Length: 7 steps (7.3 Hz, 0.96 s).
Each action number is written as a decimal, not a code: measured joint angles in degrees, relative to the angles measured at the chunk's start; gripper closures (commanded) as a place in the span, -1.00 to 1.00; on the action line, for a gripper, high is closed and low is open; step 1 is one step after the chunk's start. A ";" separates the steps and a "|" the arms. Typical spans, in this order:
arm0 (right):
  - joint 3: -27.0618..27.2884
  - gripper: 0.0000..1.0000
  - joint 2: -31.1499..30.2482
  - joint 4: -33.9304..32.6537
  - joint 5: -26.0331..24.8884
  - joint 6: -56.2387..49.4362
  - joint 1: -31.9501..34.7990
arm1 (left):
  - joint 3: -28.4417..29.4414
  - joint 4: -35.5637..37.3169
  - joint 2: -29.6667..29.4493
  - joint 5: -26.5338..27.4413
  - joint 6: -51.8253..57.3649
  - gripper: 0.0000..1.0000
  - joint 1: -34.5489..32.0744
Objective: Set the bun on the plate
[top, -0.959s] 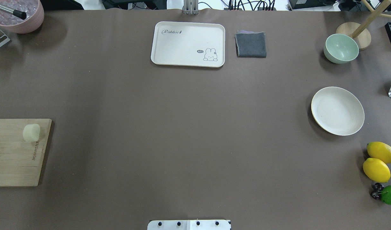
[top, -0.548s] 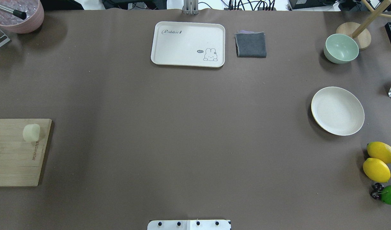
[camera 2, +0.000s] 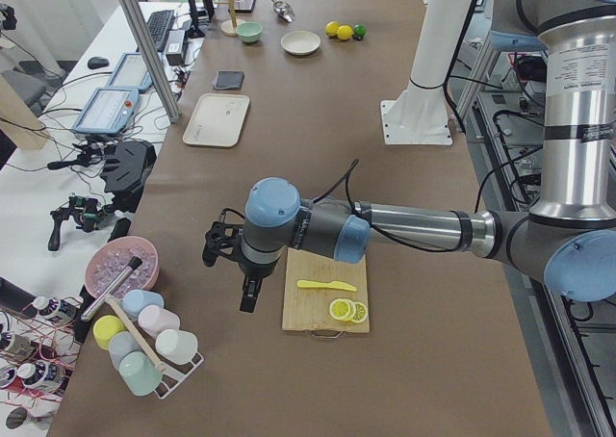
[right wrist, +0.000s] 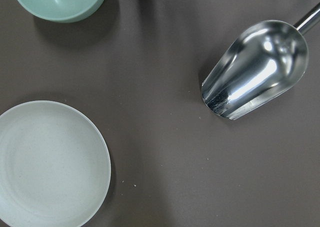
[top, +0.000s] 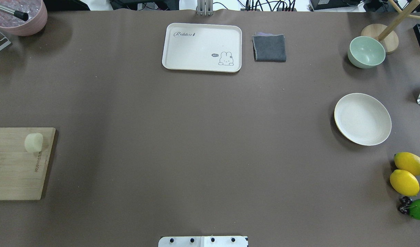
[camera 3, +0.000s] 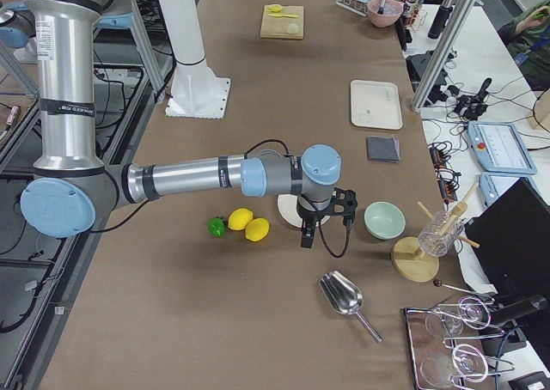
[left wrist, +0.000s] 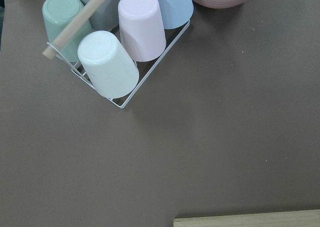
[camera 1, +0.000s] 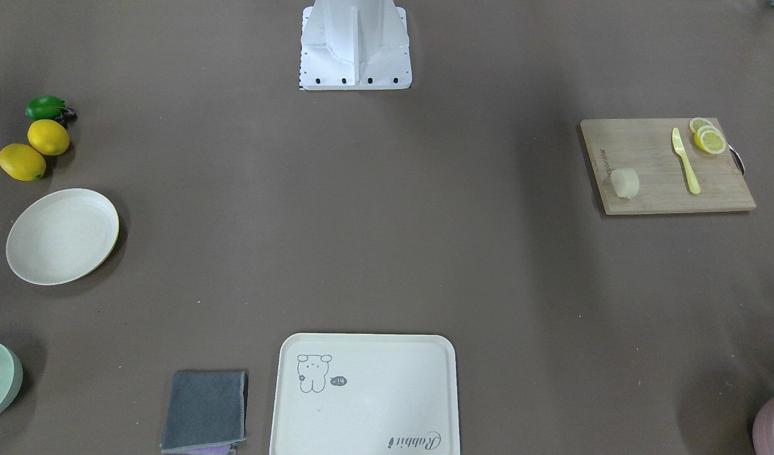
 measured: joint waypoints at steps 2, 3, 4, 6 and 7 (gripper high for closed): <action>0.20 -1.00 0.40 0.04 0.04 0.16 -0.02 | 0.00 -0.33 0.68 -0.92 -0.10 -0.96 0.04; 0.30 -1.00 0.65 0.02 0.10 0.36 -0.05 | -0.20 -1.16 0.70 -1.13 0.03 -0.95 0.00; 0.41 -1.00 0.77 0.01 0.20 0.45 -0.07 | -0.08 -2.70 0.71 -1.05 0.03 -0.95 -0.05; 0.55 -1.00 0.91 0.06 0.50 0.37 -0.08 | 0.97 -4.60 0.64 -0.79 -0.24 -0.95 -0.03; 0.58 -1.00 1.16 0.08 0.73 0.27 -0.24 | 0.98 -4.99 0.64 -0.88 -0.20 -0.95 -0.03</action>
